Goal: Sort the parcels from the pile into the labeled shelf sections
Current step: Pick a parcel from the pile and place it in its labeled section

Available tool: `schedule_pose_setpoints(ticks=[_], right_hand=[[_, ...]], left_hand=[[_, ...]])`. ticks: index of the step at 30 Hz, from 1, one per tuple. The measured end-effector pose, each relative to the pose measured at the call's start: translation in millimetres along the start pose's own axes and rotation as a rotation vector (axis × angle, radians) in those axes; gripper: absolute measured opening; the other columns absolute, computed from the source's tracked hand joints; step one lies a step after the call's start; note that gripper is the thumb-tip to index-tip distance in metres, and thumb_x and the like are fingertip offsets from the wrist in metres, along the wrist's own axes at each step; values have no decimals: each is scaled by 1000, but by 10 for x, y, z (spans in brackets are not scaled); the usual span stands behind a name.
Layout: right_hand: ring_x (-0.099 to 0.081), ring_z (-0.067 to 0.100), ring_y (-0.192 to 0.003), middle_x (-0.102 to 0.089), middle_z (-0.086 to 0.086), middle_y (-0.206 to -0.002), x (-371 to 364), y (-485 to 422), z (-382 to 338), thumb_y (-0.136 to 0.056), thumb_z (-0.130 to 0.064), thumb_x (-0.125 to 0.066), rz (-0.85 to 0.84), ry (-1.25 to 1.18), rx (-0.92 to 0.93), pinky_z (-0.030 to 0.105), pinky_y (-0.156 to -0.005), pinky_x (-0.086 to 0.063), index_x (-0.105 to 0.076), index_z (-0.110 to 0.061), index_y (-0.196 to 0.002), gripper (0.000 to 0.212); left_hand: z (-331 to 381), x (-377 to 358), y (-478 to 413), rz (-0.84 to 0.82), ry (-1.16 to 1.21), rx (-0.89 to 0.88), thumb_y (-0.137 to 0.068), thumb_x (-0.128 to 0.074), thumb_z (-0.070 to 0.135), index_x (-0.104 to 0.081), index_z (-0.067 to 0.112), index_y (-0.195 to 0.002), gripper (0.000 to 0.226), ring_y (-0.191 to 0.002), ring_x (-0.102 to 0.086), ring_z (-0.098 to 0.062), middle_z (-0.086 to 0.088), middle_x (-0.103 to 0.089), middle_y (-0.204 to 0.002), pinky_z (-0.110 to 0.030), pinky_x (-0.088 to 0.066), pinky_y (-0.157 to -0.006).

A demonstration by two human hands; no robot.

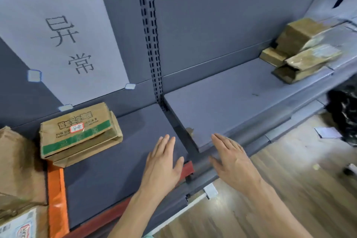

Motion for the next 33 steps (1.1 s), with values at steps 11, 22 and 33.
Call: schedule_pose_setpoints(ticks=[11, 22, 33], right_hand=[[-22, 13, -152, -26, -6, -165, 615, 677, 1690, -102, -40, -51, 88, -5, -176, 28, -123, -14, -22, -20, -160, 67], [-22, 11, -152, -27, -7, -164, 776, 788, 2625, -102, -42, -50, 120, -59, -334, 28, -124, -15, -23, -22, -160, 68], [-22, 10, -151, -28, -8, -163, 994, 75, 3596, -102, -44, -49, 81, -62, -445, 20, -119, -10, -26, -22, -160, 66]], left_hand=[[1572, -899, -372, -107, -77, -200, -108, -38, 47, -4, 24, -165, 70, -158, 12, -10, 7, 6, -173, -36, -3, -127], [2340, -1524, -1062, -227, -98, -319, -107, -38, 50, -3, 25, -165, 73, -158, 12, -9, 6, 4, -173, -33, 0, -126], [3088, -1909, -2299, -307, -28, -363, -108, -39, 47, -2, 22, -165, 72, -158, 11, -12, 4, 4, -173, -35, -2, -127]])
Point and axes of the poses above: each hand's wrist, its own y-axis away from the middle knuckle, its own x-axis out of the back of the hand, z = x × y, the point moved 1 cm from there along -y, towards the middle knuckle
